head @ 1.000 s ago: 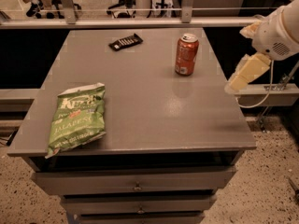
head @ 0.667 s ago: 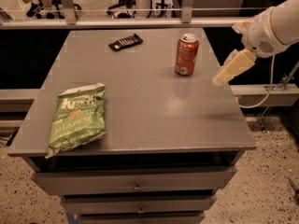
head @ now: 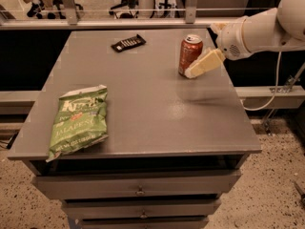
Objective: Move coke can near green jalapeno chip bag
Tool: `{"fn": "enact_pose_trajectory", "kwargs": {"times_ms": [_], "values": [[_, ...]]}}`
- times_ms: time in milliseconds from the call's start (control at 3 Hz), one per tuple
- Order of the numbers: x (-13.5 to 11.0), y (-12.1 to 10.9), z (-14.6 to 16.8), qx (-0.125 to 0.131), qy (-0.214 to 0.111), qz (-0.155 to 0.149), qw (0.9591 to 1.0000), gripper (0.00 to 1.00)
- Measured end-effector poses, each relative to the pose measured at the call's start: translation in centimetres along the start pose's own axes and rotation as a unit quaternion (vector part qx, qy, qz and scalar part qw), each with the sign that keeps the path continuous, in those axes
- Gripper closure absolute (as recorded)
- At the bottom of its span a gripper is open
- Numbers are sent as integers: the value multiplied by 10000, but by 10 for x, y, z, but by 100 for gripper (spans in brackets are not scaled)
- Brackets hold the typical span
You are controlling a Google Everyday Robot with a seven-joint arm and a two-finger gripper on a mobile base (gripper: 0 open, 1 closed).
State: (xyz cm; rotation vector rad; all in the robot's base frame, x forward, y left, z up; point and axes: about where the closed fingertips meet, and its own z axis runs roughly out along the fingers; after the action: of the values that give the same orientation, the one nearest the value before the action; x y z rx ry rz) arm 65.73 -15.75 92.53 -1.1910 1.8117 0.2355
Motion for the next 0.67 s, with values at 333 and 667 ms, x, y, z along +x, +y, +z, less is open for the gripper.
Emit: {"fn": "enact_pose_trajectory", "kwargs": {"times_ms": [333,667], "values": [[-5,-9,25,-6,-378,260,9989,0],[-5,-13,46,-82,-622,534,9966,0]]}}
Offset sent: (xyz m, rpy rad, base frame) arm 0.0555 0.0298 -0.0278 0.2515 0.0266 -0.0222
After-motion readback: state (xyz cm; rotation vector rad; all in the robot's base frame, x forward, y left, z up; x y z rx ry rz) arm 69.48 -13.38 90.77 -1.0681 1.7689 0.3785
